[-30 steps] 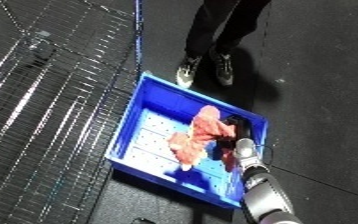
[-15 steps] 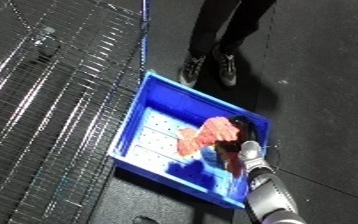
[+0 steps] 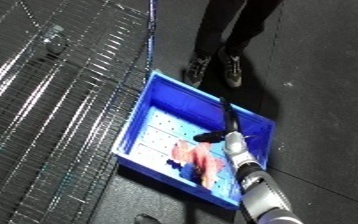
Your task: Pick up the object and place it into the box
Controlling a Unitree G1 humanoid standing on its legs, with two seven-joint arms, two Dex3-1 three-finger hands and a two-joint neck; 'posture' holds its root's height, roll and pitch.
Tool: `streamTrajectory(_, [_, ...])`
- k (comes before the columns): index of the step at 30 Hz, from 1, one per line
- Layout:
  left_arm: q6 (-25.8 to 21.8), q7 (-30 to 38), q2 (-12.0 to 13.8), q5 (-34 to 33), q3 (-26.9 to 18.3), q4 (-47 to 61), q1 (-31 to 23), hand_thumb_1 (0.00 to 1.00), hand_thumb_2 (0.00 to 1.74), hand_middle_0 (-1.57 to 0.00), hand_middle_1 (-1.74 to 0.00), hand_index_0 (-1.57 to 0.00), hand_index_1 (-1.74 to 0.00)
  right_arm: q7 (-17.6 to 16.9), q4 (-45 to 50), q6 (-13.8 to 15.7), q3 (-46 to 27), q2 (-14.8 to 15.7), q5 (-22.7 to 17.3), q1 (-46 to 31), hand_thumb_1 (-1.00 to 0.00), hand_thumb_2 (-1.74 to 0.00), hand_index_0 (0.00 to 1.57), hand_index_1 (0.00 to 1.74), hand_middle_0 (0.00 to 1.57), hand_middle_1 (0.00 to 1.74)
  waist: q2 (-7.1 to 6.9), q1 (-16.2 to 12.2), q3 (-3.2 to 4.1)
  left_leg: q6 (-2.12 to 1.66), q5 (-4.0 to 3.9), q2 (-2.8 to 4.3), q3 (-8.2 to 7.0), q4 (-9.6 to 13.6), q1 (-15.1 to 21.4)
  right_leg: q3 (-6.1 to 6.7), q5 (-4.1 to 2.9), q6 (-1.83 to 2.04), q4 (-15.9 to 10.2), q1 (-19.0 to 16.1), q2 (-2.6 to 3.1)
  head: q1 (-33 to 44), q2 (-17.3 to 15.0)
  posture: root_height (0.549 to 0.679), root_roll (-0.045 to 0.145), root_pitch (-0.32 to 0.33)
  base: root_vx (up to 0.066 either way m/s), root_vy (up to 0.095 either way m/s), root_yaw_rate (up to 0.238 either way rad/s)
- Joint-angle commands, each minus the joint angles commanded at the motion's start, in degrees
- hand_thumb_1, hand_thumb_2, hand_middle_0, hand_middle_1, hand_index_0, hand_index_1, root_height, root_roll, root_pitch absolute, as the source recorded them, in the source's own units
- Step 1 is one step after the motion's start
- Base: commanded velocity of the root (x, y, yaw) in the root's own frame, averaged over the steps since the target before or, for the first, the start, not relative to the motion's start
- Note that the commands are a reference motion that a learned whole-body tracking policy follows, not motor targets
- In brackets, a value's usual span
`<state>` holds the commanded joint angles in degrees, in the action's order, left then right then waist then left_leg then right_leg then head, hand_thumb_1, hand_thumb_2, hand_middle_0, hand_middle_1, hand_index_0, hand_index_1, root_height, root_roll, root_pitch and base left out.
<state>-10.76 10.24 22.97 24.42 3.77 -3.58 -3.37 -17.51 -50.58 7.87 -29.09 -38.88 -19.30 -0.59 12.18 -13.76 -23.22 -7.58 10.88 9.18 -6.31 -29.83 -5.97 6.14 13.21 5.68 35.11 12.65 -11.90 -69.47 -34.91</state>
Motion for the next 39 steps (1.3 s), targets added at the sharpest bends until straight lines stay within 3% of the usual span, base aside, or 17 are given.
streamTrajectory(8, [1.0,0.0,-1.0,-0.5,-2.0,0.4,-1.0,1.00,1.74,-1.57,-1.74,-1.57,-1.74,0.6,15.6,2.4,4.2,5.1,4.7,-0.4,0.00,0.00,0.00,0.00,0.00,0.00,-1.74,1.5,-0.19,0.17,0.04,0.17,0.43,-0.7,-0.4,-0.31,0.44,0.06,1.1,0.2,0.15,10.7,0.8,0.653,0.096,-0.131,-0.009,-0.012,0.064])
streamTrajectory(20, [3.0,-0.5,-2.3,-1.0,-4.3,1.9,-3.3,1.00,1.74,-1.57,-1.74,-1.57,-1.74,2.2,40.5,3.0,6.8,11.8,10.4,-2.8,0.00,0.00,0.00,0.00,0.00,0.00,-4.97,4.2,-0.83,0.39,0.03,0.86,1.17,-2.2,-1.6,-0.84,1.16,0.06,3.1,1.0,0.77,27.4,1.3,0.648,0.085,-0.143,-0.013,-0.019,0.067])
streamTrajectory(28, [4.1,-1.0,-2.2,-1.6,-3.3,2.7,-3.2,1.00,1.74,-1.57,-1.74,-1.57,-1.74,5.6,50.2,2.0,12.5,12.9,12.9,-2.1,0.00,0.00,0.00,0.00,0.00,0.00,-6.86,6.6,-0.97,0.44,-0.36,1.10,2.13,-2.7,-2.4,-1.26,1.90,0.11,4.1,1.0,1.03,45.2,-0.1,0.645,0.077,-0.151,-0.007,-0.024,0.099])
streamTrajectory(39, [4.3,-0.1,-2.3,-1.7,-1.8,2.3,-0.1,1.00,1.74,-1.57,-1.74,-1.57,-1.74,9.1,51.6,0.9,23.6,11.6,13.3,5.6,0.00,0.00,0.00,0.00,0.00,0.00,-8.29,10.9,-0.95,0.41,-0.97,0.46,3.99,-3.0,-3.7,-2.77,2.36,0.14,5.5,1.2,0.34,59.8,-0.8,0.642,0.073,-0.160,-0.004,-0.011,0.135])
